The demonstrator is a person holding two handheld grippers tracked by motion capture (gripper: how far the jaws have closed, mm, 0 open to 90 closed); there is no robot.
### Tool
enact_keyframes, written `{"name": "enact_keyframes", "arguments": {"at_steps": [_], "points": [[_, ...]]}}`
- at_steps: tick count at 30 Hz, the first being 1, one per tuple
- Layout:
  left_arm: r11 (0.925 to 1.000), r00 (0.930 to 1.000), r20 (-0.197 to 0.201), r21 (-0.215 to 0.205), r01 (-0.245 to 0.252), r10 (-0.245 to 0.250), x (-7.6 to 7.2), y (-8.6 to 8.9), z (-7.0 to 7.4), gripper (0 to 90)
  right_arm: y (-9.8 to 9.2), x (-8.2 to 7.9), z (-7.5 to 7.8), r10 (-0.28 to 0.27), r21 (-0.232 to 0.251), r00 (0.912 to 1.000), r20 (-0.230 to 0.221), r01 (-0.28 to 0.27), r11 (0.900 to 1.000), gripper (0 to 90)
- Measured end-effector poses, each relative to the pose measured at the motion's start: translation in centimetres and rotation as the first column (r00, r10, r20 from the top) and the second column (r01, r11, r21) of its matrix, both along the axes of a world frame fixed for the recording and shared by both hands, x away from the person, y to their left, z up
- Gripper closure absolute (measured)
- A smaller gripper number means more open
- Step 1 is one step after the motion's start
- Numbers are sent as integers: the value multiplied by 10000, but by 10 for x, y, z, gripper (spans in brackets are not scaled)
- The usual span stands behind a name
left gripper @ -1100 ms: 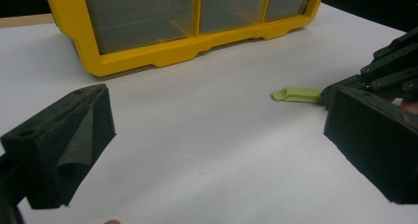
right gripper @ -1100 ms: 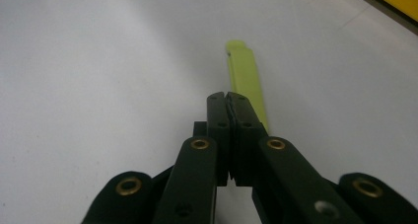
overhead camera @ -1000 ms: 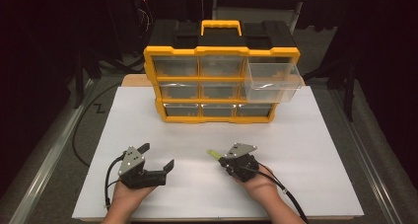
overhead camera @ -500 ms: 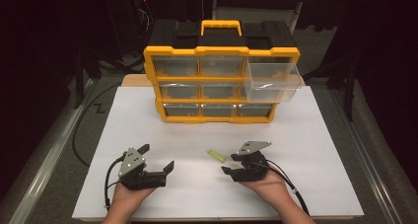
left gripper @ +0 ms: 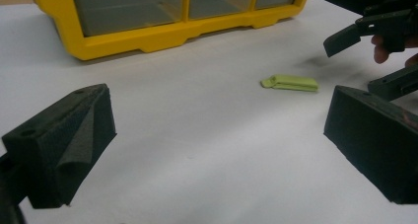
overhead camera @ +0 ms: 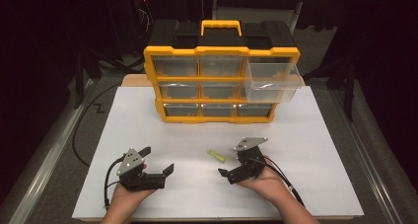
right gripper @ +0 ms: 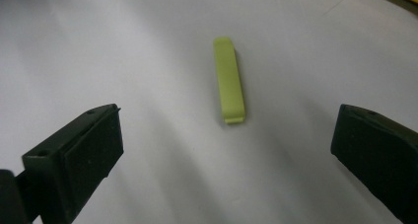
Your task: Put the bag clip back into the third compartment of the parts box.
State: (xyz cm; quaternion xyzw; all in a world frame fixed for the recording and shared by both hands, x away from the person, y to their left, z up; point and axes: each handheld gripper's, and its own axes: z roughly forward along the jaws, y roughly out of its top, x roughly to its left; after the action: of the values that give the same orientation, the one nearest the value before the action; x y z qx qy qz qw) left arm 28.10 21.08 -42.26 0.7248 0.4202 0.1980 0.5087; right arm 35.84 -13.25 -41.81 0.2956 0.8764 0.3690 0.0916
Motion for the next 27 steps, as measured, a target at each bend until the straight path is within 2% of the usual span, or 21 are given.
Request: {"name": "enact_keyframes", "arguments": {"at_steps": [2, 5, 9, 10, 11, 14, 17, 18, 20, 21, 22, 24, 25, 27], "points": [[9999, 9999, 56, 123, -121, 120, 0, 0, 0, 4, 3, 2, 1, 90, -135, 9998, 150, -88, 9999, 0], [9982, 9999, 13, 575, -143, 142, 1, -3, 1, 5, 9, 7, 1, 238, -134, 9996, 146, -236, 9996, 0], [9971, 9996, 18, 709, -271, 271, 2, -4, 2, 5, 18, 14, -1, 466, -173, 9989, 111, -464, 9988, 5], [9970, 9996, 40, 729, -277, 275, 2, -3, 3, 5, 23, 19, -1, 590, -247, 9982, 51, -588, 9980, 69], [9968, 9995, 88, 734, -321, 315, 2, -3, 3, 5, 23, 19, -1, 590, -247, 9982, 51, -588, 9980, 69], [9974, 9995, 217, 687, -240, 226, 1, -1, 5, 8, 27, 25, -2, 702, -89, 9975, 40, -702, 9975, 201], [9976, 9992, 367, 662, -192, 168, 0, -2, 4, 8, 29, 30, -4, 743, 87, 9970, -236, -741, 9972, 385], [9978, 9992, 371, 641, -139, 115, 0, -2, 4, 8, 30, 31, -5, 653, -22, 9973, -330, -654, 9979, 444], [9977, 9998, 202, 674, 48, -62, 1, -3, 3, 8, 31, 32, -7, 802, -209, 9965, -213, -807, 9965, 523], [9970, 9998, 176, 772, 56, -70, 2, -4, 2, 8, 32, 32, -8, 801, -379, 9965, -252, -810, 9960, 547], [9937, 9998, 169, 1120, 48, -68, 3, -7, 1, 2, 32, 31, -10, 867, -575, 9961, -162, -875, 9945, 589], [9934, 9997, 180, 1143, 135, -156, 3, -8, 1, 2, 32, 31, -10, 909, -614, 9958, -99, -914, 9939, 601], [9939, 9997, 166, 1089, 175, -194, 3, -9, 0, 2, 33, 29, -9, 1023, -822, 9948, -2, -1019, 9914, 655], [9950, 9996, 199, 980, 187, -207, 3, -9, 0, 2, 33, 27, -9, 1113, -992, 9937, 112, -1096, 9890, 669]]}}
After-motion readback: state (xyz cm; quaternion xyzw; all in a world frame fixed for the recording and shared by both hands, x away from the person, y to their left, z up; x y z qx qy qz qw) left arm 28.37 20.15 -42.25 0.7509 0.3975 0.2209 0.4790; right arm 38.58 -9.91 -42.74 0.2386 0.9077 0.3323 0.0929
